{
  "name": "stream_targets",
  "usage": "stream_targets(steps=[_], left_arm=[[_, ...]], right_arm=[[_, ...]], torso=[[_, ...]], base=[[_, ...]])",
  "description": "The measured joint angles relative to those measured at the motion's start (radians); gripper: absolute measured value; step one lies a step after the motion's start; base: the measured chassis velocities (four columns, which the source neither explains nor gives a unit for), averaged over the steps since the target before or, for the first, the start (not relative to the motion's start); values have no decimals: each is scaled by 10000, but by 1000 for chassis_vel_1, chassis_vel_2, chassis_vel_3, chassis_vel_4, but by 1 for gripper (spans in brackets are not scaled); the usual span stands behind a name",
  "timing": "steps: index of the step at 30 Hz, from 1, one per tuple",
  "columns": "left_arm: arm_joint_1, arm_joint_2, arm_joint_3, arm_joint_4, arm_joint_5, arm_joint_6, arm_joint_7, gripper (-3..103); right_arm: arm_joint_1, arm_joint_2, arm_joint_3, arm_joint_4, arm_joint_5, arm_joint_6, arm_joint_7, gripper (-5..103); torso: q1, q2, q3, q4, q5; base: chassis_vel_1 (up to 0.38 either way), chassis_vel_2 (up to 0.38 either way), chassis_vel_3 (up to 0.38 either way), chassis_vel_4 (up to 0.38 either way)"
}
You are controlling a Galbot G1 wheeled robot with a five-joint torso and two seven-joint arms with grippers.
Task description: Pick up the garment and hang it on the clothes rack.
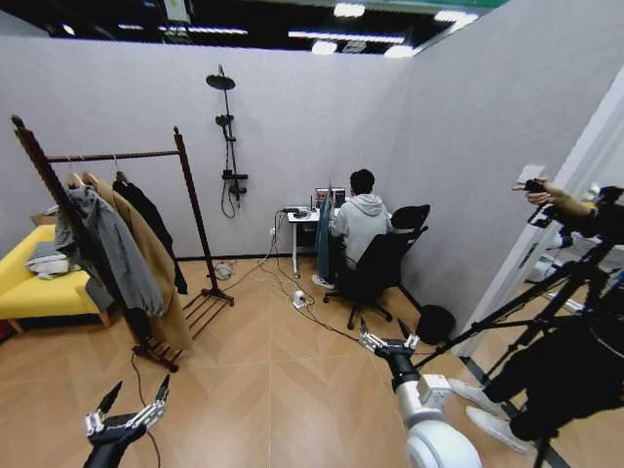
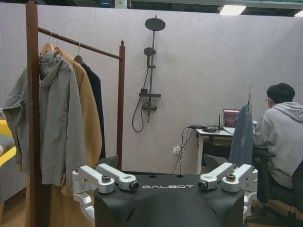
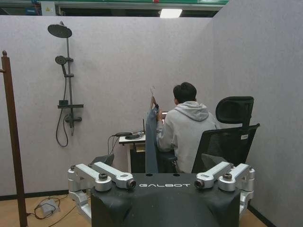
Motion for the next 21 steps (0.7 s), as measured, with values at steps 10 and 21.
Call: stream_targets(steps=[10, 21], left_arm=[[0, 0, 0, 0, 0, 0, 0, 100], [0, 0, 0, 0, 0, 0, 0, 100]], right_arm=[[-73, -307, 164, 109, 314, 57, 224, 100], [28, -142, 109, 468, 297, -68, 360, 100]], torso=[[-1, 1, 0, -2, 1], [-1, 0, 0, -2, 0]], base=[[0, 0, 0, 0], [0, 0, 0, 0]])
